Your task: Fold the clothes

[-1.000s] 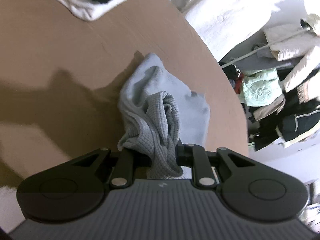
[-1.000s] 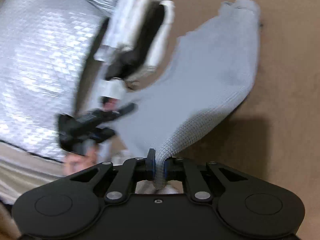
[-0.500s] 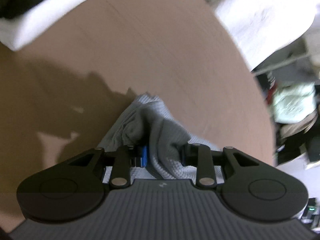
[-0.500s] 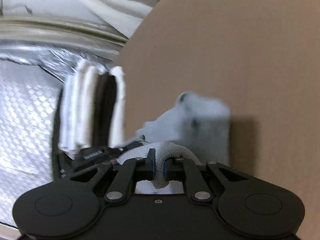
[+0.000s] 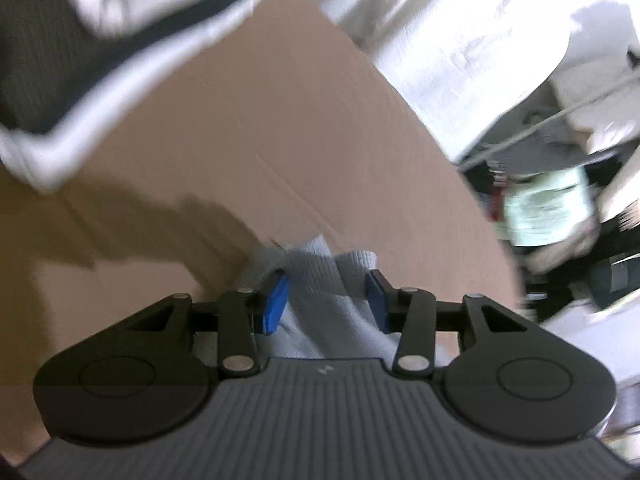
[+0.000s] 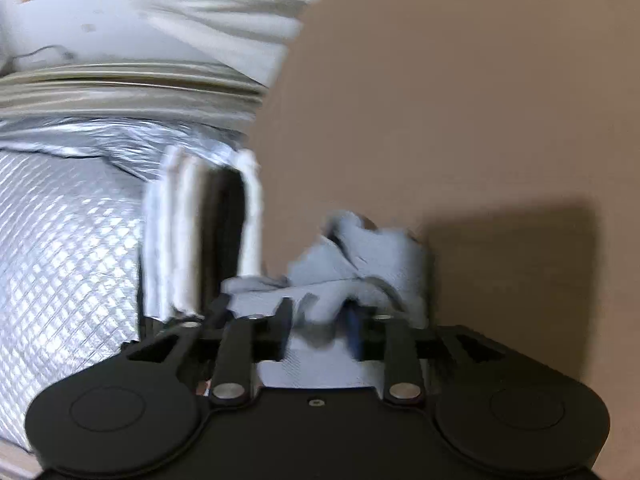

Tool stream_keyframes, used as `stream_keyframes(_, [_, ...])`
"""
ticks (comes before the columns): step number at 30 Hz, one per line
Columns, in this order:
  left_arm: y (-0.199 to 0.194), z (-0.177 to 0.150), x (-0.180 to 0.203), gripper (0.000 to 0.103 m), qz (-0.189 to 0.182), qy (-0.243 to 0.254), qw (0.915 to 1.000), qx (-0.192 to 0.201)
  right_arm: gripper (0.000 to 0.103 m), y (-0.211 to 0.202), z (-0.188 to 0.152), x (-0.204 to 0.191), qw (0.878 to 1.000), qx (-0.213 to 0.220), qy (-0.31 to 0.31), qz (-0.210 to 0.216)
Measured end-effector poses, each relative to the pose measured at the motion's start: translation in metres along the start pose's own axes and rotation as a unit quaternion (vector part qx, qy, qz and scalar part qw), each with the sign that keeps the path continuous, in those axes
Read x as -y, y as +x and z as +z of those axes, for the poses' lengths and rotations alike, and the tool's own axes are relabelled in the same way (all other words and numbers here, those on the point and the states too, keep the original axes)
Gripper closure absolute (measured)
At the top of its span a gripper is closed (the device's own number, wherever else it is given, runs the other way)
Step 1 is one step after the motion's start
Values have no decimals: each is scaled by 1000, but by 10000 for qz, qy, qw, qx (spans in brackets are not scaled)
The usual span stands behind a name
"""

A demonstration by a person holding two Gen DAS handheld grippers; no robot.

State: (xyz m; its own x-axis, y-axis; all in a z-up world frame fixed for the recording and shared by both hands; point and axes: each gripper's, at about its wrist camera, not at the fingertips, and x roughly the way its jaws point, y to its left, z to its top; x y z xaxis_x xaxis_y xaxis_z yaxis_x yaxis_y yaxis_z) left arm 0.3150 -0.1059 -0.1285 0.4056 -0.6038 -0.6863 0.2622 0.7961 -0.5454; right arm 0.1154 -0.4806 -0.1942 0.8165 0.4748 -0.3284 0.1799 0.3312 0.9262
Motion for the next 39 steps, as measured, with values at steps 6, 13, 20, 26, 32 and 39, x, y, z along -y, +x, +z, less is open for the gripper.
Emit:
stream_keyframes(6, [-25,-3,20,41,222,624,9946,801,47,-27,-22,-46,9856,647,-1560,19])
stream_keyframes(13, [-44,-7,25,40,-407,1121,9911,597,47,-6,-70,-56,9138,335,-3602,-1844])
stream_keyframes(20, [16,-41,62,33,-24,2479,9681,-363,48,9,-50,-40,9164,776,-3512,-1759])
stream_keyframes(26, [46,-35,62,35,598,2436,9680,27,92,32,-29,-38,9156,805,-3373,-2034])
stream_keyframes(32, [64,-28,35,28,688,1656,9837,-100,91,45,-24,-26,9122,535,-3130,-2588])
stream_keyframes(39, [61,-39,45,28,978,2048,9739,24,70,54,-55,-79,8276,1200,-4183,-3545])
